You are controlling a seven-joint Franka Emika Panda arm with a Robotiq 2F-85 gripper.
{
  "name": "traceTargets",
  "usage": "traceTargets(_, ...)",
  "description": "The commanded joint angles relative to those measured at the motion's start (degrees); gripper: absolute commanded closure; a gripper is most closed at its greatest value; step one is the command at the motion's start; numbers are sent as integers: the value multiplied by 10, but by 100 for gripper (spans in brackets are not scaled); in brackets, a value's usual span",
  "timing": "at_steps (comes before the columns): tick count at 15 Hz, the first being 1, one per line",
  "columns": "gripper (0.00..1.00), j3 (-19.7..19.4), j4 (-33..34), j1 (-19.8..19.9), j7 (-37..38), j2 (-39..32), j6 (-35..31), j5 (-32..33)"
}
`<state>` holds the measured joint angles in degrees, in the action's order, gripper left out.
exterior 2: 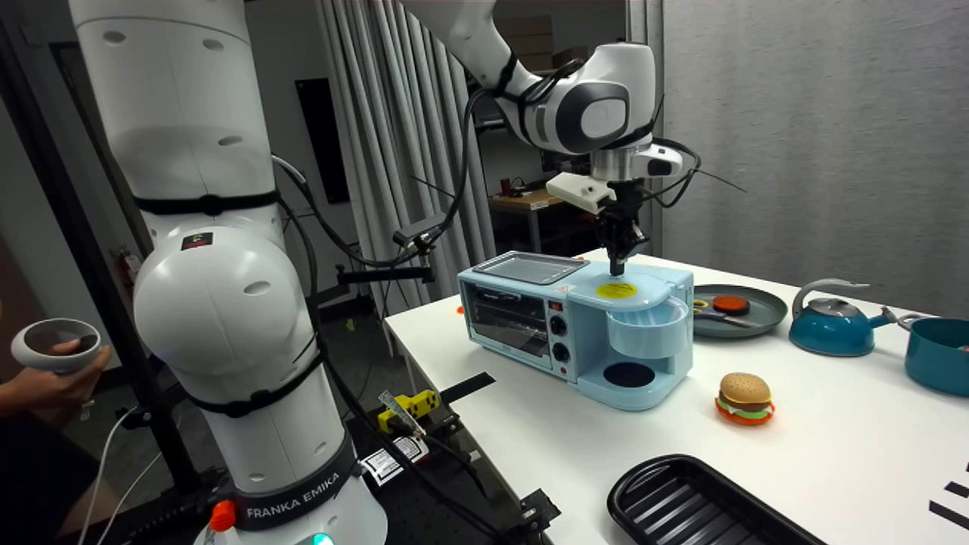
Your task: Turn on the switch and press the button
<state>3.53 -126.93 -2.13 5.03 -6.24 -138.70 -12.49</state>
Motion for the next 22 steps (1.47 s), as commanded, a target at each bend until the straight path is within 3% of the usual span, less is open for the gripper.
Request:
traceTargets(1,100,8,-29,-5,-24,-13,-21,-31)
traceTargets(8,100,5,-32,-8,-3,7,-2,1)
traceTargets(14,100,6,-54,-27,79,61,11,123)
traceTargets(22,100,41,-118,-39,119,160,5,209)
